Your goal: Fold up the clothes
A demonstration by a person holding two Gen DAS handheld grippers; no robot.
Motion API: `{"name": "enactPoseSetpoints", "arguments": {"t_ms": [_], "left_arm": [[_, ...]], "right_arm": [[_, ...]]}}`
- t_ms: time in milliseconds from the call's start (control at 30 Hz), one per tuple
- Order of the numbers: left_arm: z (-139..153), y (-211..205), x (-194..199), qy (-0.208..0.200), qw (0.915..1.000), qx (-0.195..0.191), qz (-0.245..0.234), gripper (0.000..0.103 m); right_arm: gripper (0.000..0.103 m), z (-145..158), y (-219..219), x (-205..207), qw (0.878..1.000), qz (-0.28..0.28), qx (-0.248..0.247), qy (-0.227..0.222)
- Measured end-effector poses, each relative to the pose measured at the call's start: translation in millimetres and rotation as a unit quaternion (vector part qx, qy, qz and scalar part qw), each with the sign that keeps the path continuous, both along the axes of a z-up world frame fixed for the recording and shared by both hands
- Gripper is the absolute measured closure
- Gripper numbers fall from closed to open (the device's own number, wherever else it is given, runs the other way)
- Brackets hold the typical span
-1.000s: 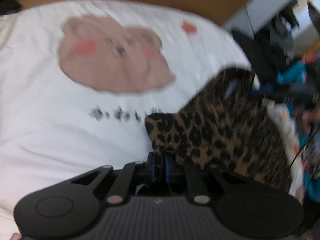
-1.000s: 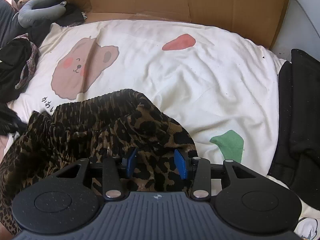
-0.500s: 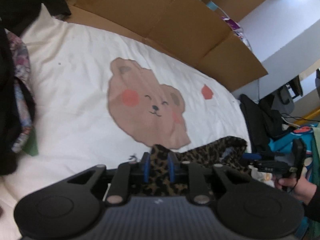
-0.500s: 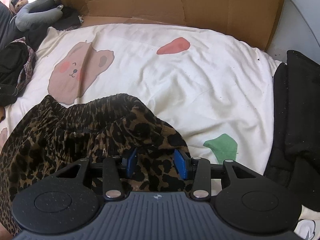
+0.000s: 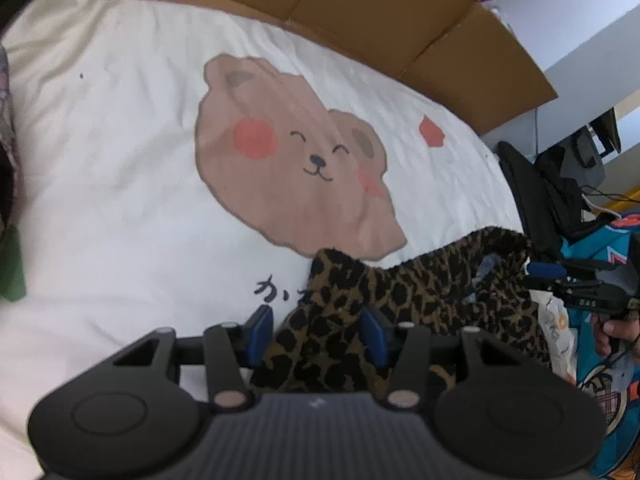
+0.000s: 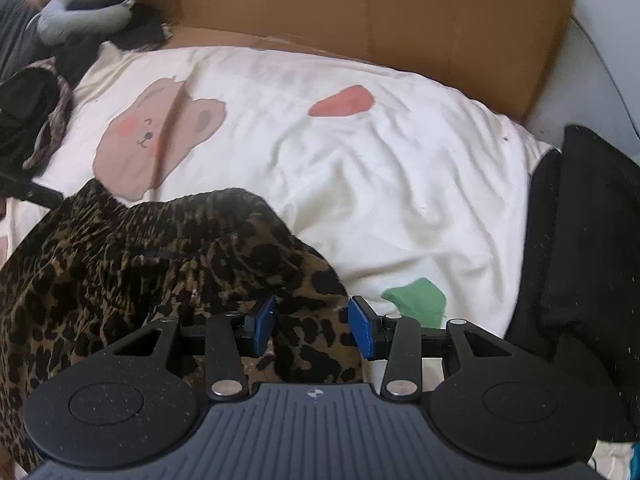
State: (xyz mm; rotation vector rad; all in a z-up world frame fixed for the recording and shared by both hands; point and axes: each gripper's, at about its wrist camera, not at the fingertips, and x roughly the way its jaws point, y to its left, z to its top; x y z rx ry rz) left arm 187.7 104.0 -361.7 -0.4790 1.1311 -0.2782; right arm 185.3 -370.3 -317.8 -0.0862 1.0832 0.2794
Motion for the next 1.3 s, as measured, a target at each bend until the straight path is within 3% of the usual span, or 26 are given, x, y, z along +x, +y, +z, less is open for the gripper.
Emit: {"name": "enactPoseSetpoints", "arguments": {"t_ms": [233, 533, 767, 867, 900, 967, 1000, 1100, 1300], "left_arm": [[-14.0, -3.8, 1.5, 0.006, 0.9998, -0.018, 0.002, 0.052], [-14.8, -2.4, 0.3, 0.004, 0.9996, -0.026, 0.010, 0.052], [-16.6, -8.5, 3.0, -0.003, 0.9996, -0.027, 0.010, 0.051], [-19.3, -12.3, 4.7, -0.004, 0.9993, -0.038, 0.005, 0.052], [-20.0, -13.6, 5.1, -0.003, 0.9992, -0.041, 0.003, 0.055], [-20.7, -16.1, 4.8, 0.000, 0.9992, -0.039, -0.003, 0.070], [-20.3, -16.2, 3.9, -0.001, 0.9993, -0.038, -0.004, 0.091], [-14.6, -15.4, -0.9, -0.013, 0.9992, -0.037, -0.001, 0.092], [25.9, -12.5, -8.7, -0.073, 0.9973, -0.004, 0.005, 0.093]], "right_arm": [[0.055, -12.0, 23.0, -0.6, 0.998, 0.055, -0.029, 0.003], [0.057, -14.1, 25.6, 7.8, 0.996, 0.068, -0.053, -0.013], [0.059, -32.0, 32.0, 17.0, 0.994, 0.090, -0.053, 0.013], [0.078, -35.3, 34.4, 18.0, 0.994, 0.098, -0.042, 0.021], [0.083, -35.3, 35.1, 18.0, 0.994, 0.100, -0.040, 0.022], [0.089, -31.9, 34.3, 17.7, 0.995, 0.094, -0.036, 0.021], [0.092, -28.5, 32.5, 17.0, 0.995, 0.088, -0.033, 0.018], [0.093, -15.0, 24.5, 14.5, 0.998, 0.066, -0.019, 0.011], [0.094, 20.8, 5.3, 18.2, 1.000, 0.019, 0.017, -0.003]]}}
